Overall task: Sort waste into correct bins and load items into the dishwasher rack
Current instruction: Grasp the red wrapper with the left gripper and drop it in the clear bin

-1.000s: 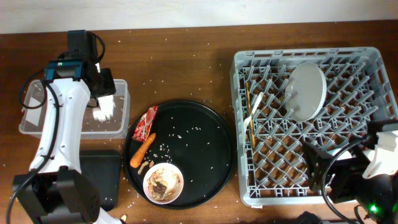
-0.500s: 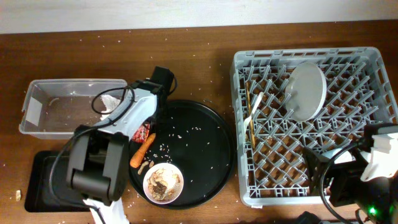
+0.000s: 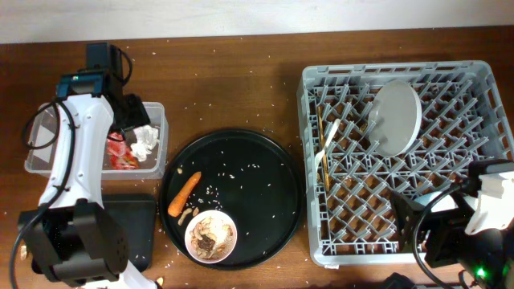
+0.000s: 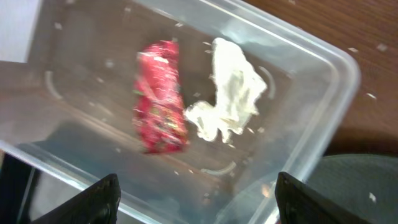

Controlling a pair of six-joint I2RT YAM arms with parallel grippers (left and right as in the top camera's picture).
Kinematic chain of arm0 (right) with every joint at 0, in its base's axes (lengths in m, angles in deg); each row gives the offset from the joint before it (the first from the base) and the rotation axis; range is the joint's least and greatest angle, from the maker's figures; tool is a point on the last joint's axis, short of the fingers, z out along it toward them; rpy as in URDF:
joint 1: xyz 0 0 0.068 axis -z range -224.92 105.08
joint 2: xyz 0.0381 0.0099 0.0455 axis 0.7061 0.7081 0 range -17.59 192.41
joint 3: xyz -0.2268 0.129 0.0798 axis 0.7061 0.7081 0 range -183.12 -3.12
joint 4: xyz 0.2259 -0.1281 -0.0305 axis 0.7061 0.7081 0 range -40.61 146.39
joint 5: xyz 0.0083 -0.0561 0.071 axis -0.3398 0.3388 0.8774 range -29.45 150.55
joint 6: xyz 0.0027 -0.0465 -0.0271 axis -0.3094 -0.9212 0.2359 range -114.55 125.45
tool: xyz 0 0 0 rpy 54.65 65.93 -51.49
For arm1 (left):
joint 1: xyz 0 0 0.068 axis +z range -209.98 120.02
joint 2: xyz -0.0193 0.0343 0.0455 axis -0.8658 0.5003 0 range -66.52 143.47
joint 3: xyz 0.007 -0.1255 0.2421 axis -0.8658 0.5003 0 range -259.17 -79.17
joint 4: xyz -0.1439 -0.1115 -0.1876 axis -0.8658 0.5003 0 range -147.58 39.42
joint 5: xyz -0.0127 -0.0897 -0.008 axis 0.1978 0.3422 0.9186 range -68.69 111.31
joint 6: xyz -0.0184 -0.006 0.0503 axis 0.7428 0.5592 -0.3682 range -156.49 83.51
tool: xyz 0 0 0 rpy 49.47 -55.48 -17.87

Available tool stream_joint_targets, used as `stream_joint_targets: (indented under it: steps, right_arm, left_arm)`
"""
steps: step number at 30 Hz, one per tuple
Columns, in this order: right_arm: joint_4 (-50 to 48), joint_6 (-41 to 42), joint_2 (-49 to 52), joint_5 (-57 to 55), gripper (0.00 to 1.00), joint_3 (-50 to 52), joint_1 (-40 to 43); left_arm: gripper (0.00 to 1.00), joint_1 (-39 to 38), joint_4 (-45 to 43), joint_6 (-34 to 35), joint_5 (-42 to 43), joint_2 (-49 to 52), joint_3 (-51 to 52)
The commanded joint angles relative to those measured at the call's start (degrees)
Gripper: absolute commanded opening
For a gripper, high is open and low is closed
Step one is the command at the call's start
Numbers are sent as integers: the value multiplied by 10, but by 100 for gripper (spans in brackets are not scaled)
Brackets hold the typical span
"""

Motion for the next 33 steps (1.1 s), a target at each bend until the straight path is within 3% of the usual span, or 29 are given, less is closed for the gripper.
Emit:
stream_joint_targets:
  steps: [1,4,7,10,14,17,19,21,23,28,30,32,33]
  right_arm:
    - [-1,4,-1,-1,98,-1,-3]
    - [0,5,-1,-1,98,-1,-3]
    - [0,4,-1,-1,99,-1,-3]
    - [0,4,-1,-1,98,-1,-3]
    - [1,4,-1,-1,99,-1,-3]
    - [2,4,-1,-1,98,-1,-3]
    - [2,4,-1,-1,98,-1,-3]
    - [4,4,-1,-1,98,-1,-3]
    - [7,4,-1,-1,98,-1,-3]
    - [7,4,-1,-1,99,-1,-3]
    - [7,4,-1,-1,98,-1,-3]
    - [6,4,-1,-1,98,-1,-3]
    - [7,4,-1,-1,98,-1,-3]
  left_arm:
    - [70,-49,94,-35,129,-15,-42]
    - [70,-143,158,-36,57,-14,-10]
    - [68,-209,99,-35,42,-14,113]
    - [61,-212,31,-35,62,-14,227]
    - [61,-202,-100,-35,59,-14,312]
    - [61,-200,-149,-35,26,-13,356]
    - [50,-200,-159,-35,16,-13,360]
    - [24,-200,-152,-35,16,-13,360]
    - [12,-200,-111,-35,23,-16,333]
    - [11,-200,83,-28,36,-72,164]
    - [10,-178,113,1,35,-107,153]
    - [1,-116,130,37,36,-117,160]
    - [1,-60,136,73,36,-117,171]
